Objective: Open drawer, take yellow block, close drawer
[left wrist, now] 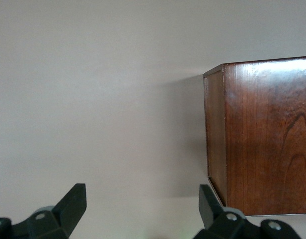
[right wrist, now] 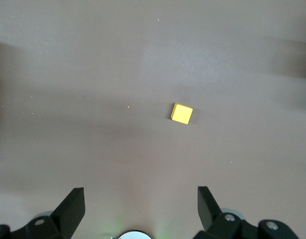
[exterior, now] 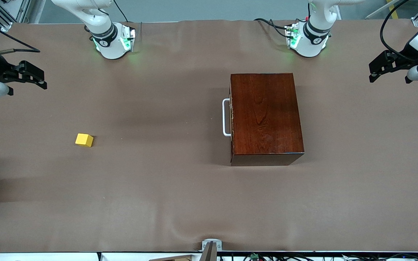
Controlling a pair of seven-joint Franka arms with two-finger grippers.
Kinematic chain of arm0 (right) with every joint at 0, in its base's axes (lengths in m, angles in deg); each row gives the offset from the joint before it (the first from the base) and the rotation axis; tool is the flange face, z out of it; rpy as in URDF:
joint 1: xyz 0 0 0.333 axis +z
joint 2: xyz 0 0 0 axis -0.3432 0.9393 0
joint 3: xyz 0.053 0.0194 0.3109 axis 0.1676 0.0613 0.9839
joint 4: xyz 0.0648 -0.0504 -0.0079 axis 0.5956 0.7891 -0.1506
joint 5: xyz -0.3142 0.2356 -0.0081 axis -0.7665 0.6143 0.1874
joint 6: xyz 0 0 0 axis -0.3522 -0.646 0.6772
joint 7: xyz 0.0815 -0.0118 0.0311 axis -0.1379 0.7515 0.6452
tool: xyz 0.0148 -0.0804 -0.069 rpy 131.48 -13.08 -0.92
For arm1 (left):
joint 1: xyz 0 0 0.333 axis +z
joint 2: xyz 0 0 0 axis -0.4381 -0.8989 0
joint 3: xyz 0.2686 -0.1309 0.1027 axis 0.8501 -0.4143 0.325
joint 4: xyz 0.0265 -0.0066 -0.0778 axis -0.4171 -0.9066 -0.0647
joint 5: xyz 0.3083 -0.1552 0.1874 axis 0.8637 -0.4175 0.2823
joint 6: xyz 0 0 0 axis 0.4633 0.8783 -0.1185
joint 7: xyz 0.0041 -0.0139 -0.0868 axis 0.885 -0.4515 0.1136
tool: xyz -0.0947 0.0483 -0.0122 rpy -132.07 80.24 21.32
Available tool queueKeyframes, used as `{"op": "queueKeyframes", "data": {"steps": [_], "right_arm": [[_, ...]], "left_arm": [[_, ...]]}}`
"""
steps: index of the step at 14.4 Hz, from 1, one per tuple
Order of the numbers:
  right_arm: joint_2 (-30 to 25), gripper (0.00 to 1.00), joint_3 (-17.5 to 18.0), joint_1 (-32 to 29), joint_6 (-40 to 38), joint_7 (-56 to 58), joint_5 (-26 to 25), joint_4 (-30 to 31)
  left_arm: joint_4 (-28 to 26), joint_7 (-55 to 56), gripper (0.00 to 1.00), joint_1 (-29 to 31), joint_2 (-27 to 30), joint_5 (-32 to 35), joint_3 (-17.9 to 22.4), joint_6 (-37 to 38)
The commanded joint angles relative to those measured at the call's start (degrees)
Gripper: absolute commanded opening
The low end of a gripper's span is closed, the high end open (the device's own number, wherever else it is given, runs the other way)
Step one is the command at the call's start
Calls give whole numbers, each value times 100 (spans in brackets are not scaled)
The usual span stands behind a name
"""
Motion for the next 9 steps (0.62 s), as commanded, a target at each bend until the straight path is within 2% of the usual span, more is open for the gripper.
{"op": "queueKeyframes", "data": {"steps": [1,9], "right_arm": [[-157,100,29,-97,14,50,111,136],[-157,100,29,-97,5,50,111,145]], "left_arm": [[151,126,100,77,-19,-111,-68,22],[231,136,100,138,-117,-322,-41,31]]}}
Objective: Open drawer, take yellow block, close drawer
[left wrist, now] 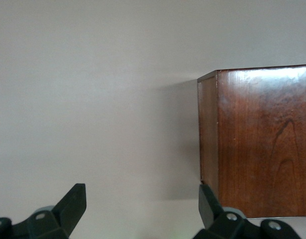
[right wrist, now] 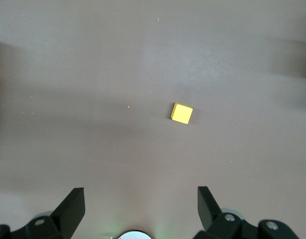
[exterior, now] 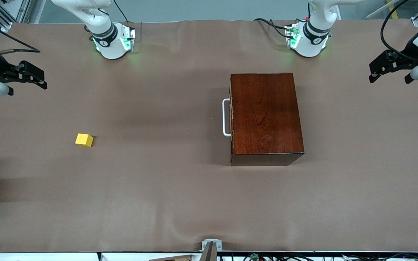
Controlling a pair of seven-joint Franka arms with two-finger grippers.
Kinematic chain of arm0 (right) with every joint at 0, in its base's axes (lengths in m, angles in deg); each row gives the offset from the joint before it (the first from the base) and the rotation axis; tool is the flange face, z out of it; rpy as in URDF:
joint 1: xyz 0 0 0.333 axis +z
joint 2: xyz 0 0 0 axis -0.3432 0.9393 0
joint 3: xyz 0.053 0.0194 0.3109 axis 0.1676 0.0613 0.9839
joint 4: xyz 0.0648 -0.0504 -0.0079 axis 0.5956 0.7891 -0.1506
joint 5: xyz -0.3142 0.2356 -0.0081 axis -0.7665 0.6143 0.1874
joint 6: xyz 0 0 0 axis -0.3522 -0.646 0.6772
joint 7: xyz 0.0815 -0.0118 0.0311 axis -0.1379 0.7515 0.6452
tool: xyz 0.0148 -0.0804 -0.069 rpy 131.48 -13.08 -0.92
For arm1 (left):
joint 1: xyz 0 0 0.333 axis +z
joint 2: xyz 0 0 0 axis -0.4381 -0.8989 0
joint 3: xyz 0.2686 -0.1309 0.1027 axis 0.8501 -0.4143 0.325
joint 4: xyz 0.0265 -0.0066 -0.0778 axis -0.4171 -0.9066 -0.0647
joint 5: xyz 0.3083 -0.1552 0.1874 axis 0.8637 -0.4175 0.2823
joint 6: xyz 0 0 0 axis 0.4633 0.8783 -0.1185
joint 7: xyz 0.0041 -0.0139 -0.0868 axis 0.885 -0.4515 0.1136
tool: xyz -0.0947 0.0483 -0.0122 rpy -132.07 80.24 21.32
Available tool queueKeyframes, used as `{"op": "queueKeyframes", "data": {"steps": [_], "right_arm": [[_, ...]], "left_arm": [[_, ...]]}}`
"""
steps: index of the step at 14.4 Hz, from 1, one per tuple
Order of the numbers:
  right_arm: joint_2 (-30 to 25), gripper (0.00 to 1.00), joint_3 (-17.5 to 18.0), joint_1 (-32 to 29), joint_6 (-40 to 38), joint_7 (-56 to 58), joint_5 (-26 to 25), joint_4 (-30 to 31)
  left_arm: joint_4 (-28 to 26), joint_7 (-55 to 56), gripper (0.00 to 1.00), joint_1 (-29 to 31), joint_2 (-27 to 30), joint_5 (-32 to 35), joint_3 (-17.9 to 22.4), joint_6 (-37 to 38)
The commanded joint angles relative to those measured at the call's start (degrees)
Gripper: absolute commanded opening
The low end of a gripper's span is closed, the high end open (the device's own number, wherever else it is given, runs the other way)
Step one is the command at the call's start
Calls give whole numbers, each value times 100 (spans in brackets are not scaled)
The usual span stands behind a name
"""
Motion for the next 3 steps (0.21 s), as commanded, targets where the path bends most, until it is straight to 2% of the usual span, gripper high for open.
{"op": "queueKeyframes", "data": {"steps": [1,3], "right_arm": [[-157,100,30,-96,6,50,110,141],[-157,100,30,-114,6,50,110,141]], "left_arm": [[131,42,100,100,-62,-137,-20,67],[139,42,100,100,-62,-85,6,146]]}}
